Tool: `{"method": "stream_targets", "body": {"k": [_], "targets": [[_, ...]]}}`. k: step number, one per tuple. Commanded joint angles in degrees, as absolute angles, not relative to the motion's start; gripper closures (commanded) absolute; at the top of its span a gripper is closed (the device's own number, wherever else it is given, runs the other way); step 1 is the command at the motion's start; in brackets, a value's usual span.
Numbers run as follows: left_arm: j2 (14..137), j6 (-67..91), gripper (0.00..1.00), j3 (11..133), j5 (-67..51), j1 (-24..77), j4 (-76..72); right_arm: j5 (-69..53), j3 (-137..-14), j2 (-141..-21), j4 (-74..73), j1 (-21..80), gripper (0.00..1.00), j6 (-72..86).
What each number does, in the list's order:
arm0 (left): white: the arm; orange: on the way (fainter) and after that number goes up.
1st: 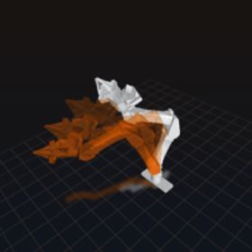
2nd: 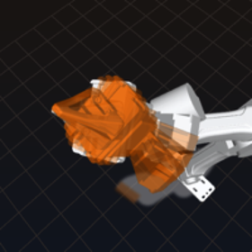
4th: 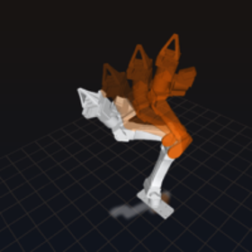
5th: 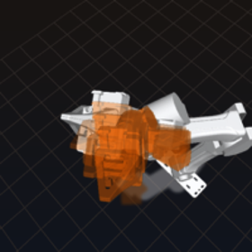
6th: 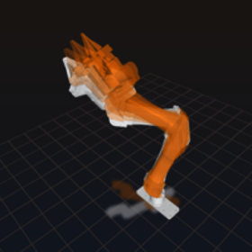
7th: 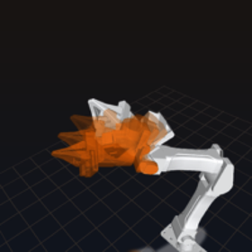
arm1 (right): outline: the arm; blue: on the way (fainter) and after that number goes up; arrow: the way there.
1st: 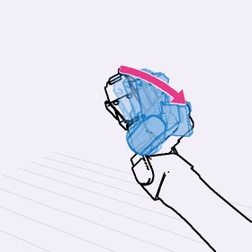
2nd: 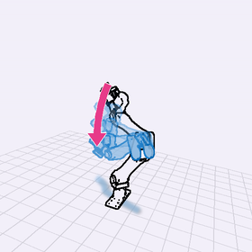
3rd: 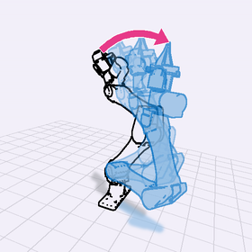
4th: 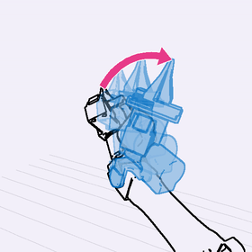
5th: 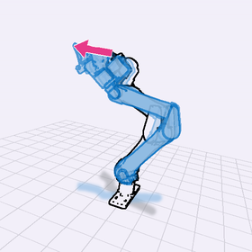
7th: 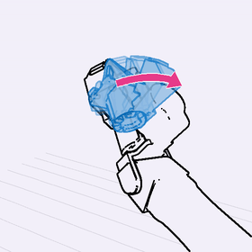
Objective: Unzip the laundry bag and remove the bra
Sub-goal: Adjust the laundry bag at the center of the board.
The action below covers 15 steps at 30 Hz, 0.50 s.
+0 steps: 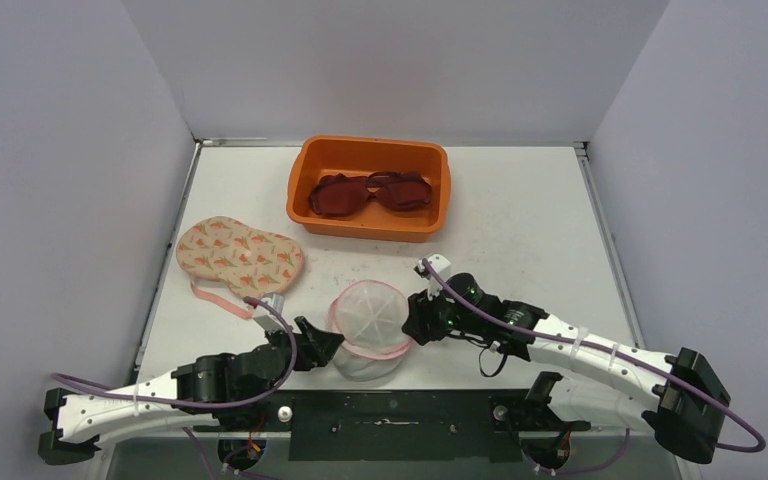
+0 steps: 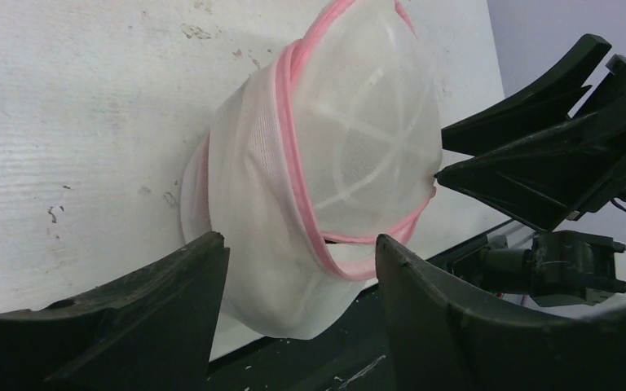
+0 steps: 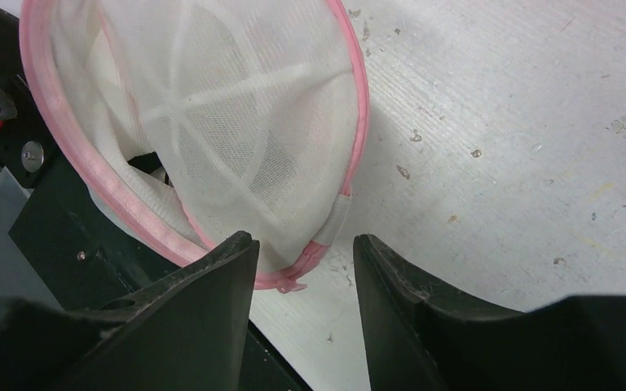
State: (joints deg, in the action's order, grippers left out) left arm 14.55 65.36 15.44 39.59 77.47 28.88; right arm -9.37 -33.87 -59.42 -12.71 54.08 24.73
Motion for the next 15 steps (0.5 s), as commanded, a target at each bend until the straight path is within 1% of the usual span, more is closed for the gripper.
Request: {"method": "stream_targets", "body": {"k": [1,4,6,7,8,10,13,15], "targets": [[12.8,66.2,0.38,15.3,37.3,77.3,27.6,-7.2,-34.0,-57.5,-12.8,54.6,0.52,25.2],[12.6,66.3,0.43,15.2,38.8,77.3,28.6,-7.3,-34.2,-57.4,-12.8,54.9,0.52,25.1],[12.7,65.4,0.41,16.2,41.2,77.3,29.7,-7.0,-34.3,-57.5,-12.9,55.4,0.52,25.0],[13.0,64.6,0.35,17.1,42.8,77.3,30.4,-6.8,-34.3,-57.6,-12.9,55.7,0.52,25.0],[13.5,63.9,0.25,18.4,44.7,77.3,31.3,-6.6,-34.4,-57.8,-12.9,56.1,0.52,25.1],[15.1,61.4,0.16,21.3,47.9,77.3,32.6,-6.2,-34.5,-58.0,-12.7,56.8,0.51,25.3],[19.4,56.0,0.08,26.3,52.2,77.3,33.4,-5.8,-34.6,-58.5,-12.2,57.5,0.5,25.5],[23.2,50.3,0.06,28.9,53.5,77.2,32.5,-5.6,-34.7,-58.8,-12.2,57.8,0.5,25.4]]}}
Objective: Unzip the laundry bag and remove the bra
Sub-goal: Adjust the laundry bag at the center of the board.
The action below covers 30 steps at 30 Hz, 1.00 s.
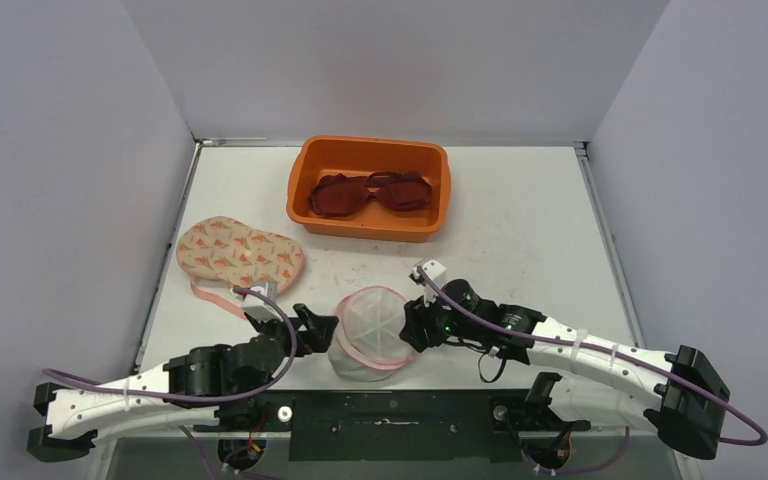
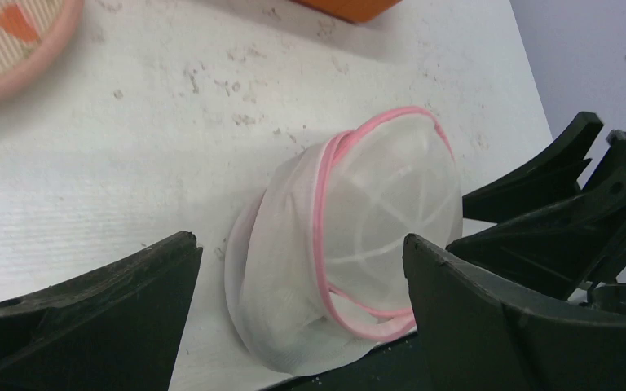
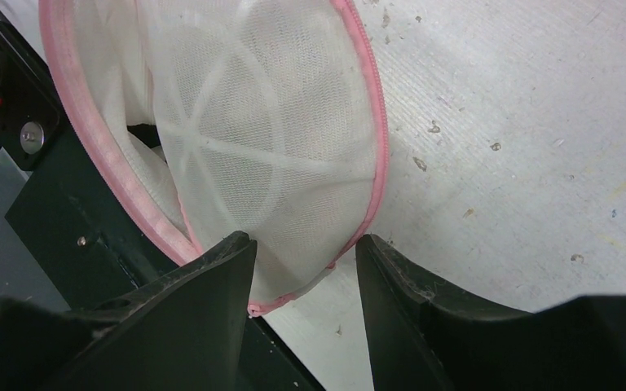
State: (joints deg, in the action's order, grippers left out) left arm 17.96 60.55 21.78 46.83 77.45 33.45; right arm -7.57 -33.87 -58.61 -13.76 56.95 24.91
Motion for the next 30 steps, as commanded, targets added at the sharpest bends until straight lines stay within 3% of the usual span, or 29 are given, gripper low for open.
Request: {"method": "stream_targets", "body": {"k": [1,6,10,13,18,24,26,29,30], "targets": [[25.0,47.3,0.06,30.2,53.7,77.0,31.6,-5.6,-34.7,-59.1,-12.0,57.9,0.5,25.3],[34.6,34.2,0.04,35.7,46.4,72.0,28.3,-5.1,-35.2,-59.7,-11.8,58.9,0.51,24.5],[42.0,27.8,0.05,39.3,29.4,59.4,28.1,-4.5,-35.7,-60.0,-12.2,59.4,0.51,23.9],[46.0,24.9,0.12,40.8,19.3,52.4,27.7,-4.4,-35.9,-60.0,-12.5,59.6,0.51,23.6],[51.2,22.6,0.23,42.8,13.2,49.1,25.6,-4.5,-36.1,-59.9,-12.6,59.7,0.52,23.2],[55.0,21.5,0.26,44.8,10.2,48.7,25.8,-4.5,-36.3,-59.8,-12.8,59.9,0.52,22.7],[55.5,21.1,0.34,44.7,10.2,48.0,26.0,-4.6,-36.1,-59.5,-12.7,59.9,0.52,22.6],[56.6,20.8,0.58,44.1,9.8,46.7,26.2,-4.6,-35.7,-58.5,-12.6,60.0,0.52,22.6],[56.8,20.8,0.62,43.9,9.6,46.5,26.3,-4.6,-35.7,-58.1,-12.6,60.0,0.52,22.6]]}}
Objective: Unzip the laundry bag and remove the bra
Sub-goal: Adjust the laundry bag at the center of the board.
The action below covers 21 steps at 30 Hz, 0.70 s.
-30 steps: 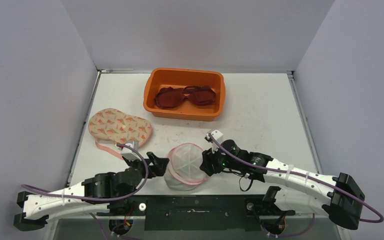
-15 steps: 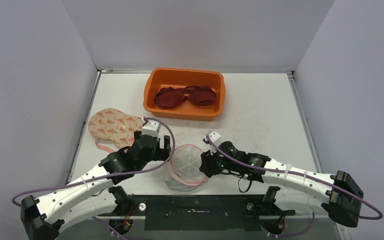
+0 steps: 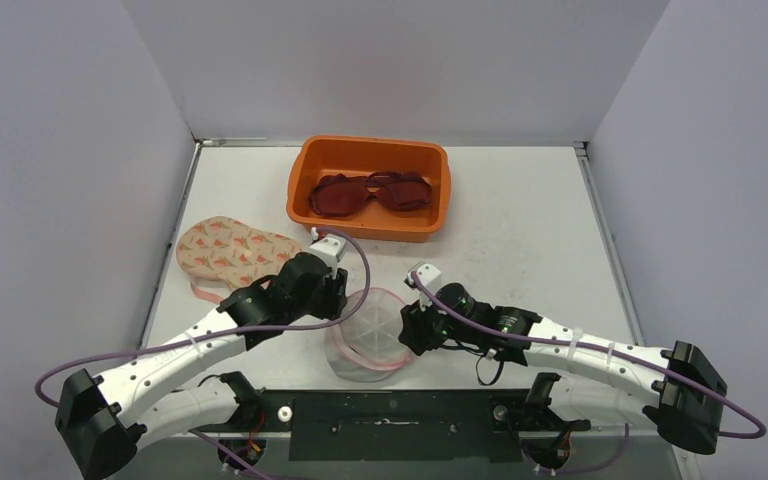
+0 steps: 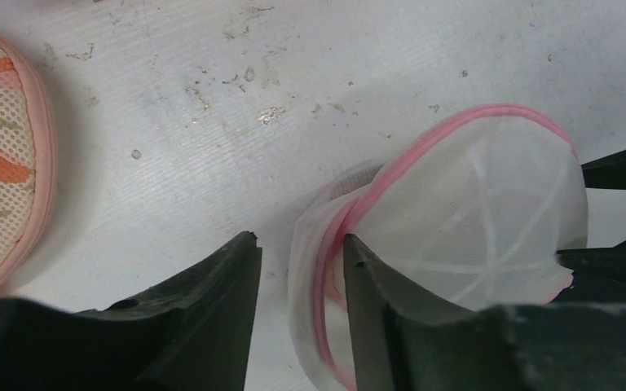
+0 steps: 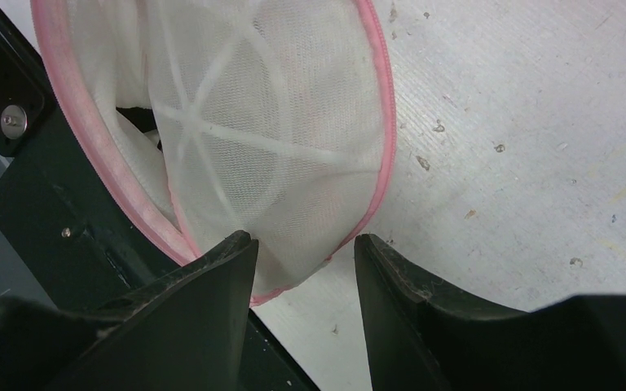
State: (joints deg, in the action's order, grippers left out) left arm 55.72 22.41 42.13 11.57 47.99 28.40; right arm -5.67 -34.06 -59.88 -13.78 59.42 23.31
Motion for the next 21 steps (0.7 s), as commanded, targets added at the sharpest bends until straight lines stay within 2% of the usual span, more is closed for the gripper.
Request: {"method": "stream_targets", "body": {"k": [1,3,4,7,8,11,13,16,21], "targets": [[56.9,21.0,0.63,43.8,9.4,46.4,26.5,-4.6,-35.6,-57.8,-12.7,60.0,0.52,22.6],[56.5,21.2,0.65,43.3,8.9,46.4,26.5,-4.5,-35.5,-57.3,-12.9,60.1,0.52,22.6],[56.2,21.3,0.7,43.1,8.7,46.4,26.5,-4.5,-35.4,-57.1,-13.0,60.1,0.52,22.6],[55.3,21.5,0.95,42.7,8.1,46.4,26.9,-3.9,-35.3,-56.5,-13.3,60.1,0.52,22.6],[54.7,21.7,1.0,42.6,7.6,46.4,26.9,-3.8,-35.3,-56.2,-13.3,60.1,0.51,22.7],[52.0,22.9,1.0,42.0,7.2,46.4,26.5,-2.0,-35.3,-54.8,-13.3,60.1,0.47,23.7],[48.9,24.5,1.0,41.9,8.7,46.5,25.4,-0.3,-35.2,-52.5,-13.2,60.1,0.34,25.1],[42.0,28.6,1.0,42.3,11.5,46.6,22.5,5.4,-35.5,-47.8,-12.6,60.0,0.23,27.3],[36.8,34.1,1.0,47.4,15.1,46.9,20.0,13.8,-36.3,-40.1,-10.6,59.9,0.17,30.0]]}}
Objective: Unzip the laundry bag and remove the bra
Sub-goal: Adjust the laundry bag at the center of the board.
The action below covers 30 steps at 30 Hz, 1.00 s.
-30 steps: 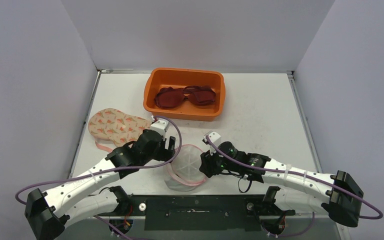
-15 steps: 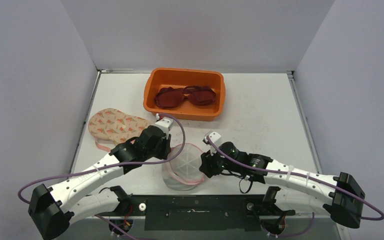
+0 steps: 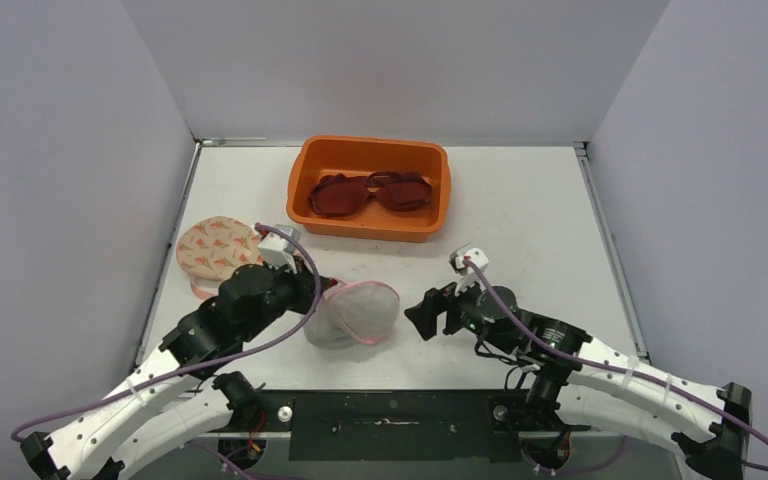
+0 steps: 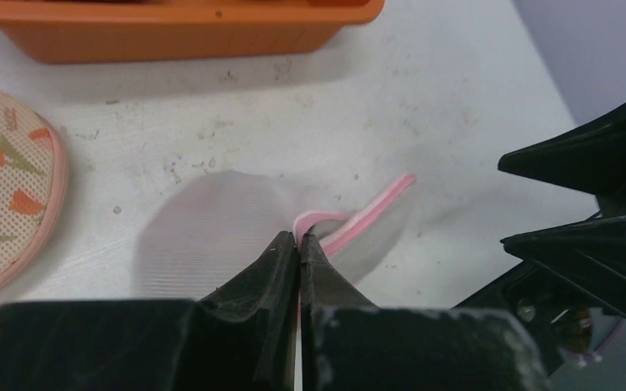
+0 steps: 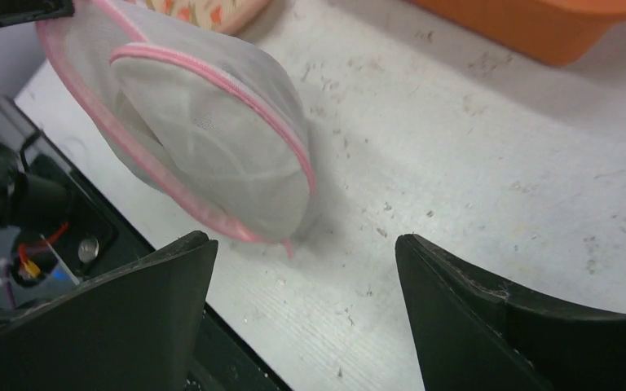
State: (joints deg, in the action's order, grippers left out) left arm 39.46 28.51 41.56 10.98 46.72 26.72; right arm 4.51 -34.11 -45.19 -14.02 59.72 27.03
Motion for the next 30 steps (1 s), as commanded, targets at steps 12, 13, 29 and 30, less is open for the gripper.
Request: {"method": "stream_targets", "body": {"k": [12,13,29,30], "targets": [[43.6,30.9,1.0,41.4,39.5,68.8,-1.5,17.1,-32.0,-35.8,-3.9,59.6,0.14,49.3],[44.0,31.6,1.0,38.4,40.6,69.8,-3.7,17.0,-31.4,-36.1,-3.7,59.5,0.14,51.5],[49.4,39.2,1.0,25.4,40.5,74.8,-19.8,13.8,-31.1,-44.3,-7.6,59.8,0.15,58.1],[50.0,39.5,1.0,25.6,39.8,74.8,-20.3,14.1,-32.1,-45.6,-8.2,60.2,0.15,57.6]]}}
